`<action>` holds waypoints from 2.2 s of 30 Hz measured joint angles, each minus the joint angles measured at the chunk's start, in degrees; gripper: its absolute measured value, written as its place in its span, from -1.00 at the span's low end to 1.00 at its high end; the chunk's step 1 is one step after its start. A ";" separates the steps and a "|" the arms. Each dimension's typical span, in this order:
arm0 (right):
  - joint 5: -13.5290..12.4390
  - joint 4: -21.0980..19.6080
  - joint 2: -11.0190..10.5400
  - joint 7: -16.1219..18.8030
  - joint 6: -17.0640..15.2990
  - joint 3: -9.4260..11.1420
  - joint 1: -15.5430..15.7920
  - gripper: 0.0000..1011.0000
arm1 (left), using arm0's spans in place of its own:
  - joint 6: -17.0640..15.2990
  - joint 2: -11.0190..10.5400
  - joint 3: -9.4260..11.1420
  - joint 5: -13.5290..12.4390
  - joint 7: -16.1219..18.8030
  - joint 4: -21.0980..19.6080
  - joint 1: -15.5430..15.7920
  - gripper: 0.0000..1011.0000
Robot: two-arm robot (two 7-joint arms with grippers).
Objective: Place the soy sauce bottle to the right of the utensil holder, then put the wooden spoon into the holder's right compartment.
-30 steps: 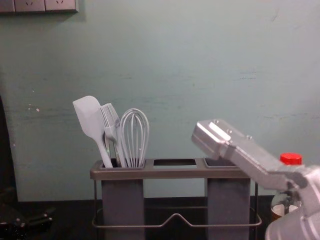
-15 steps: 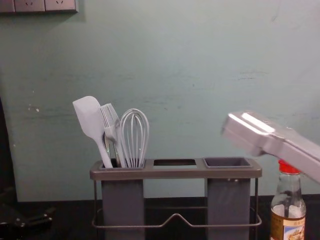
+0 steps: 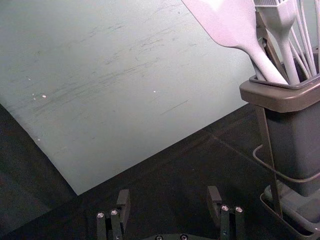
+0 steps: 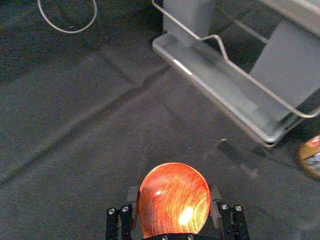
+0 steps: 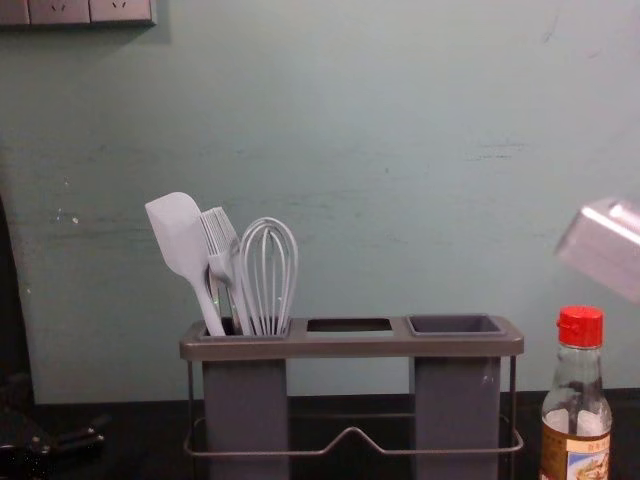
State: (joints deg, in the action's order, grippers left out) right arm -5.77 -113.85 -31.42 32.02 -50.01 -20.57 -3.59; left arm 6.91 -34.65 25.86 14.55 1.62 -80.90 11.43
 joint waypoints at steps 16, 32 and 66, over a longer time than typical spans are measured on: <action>4.61 -6.22 1.11 -12.89 28.96 7.80 12.82 0.66 | 0.00 0.00 0.00 0.00 0.00 0.00 0.00 0.99; 5.11 -5.66 4.19 -16.11 46.72 12.29 18.06 0.66 | 0.00 0.00 0.00 0.00 0.00 0.00 0.00 0.99; 3.64 -2.86 6.30 -13.48 55.92 13.10 6.92 0.66 | 0.00 0.00 0.00 0.00 0.00 0.00 0.00 0.99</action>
State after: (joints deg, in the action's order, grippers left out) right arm -2.13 -116.71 -25.12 18.54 5.91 -7.47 3.33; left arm 6.90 -34.65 25.86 14.55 1.62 -80.90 11.43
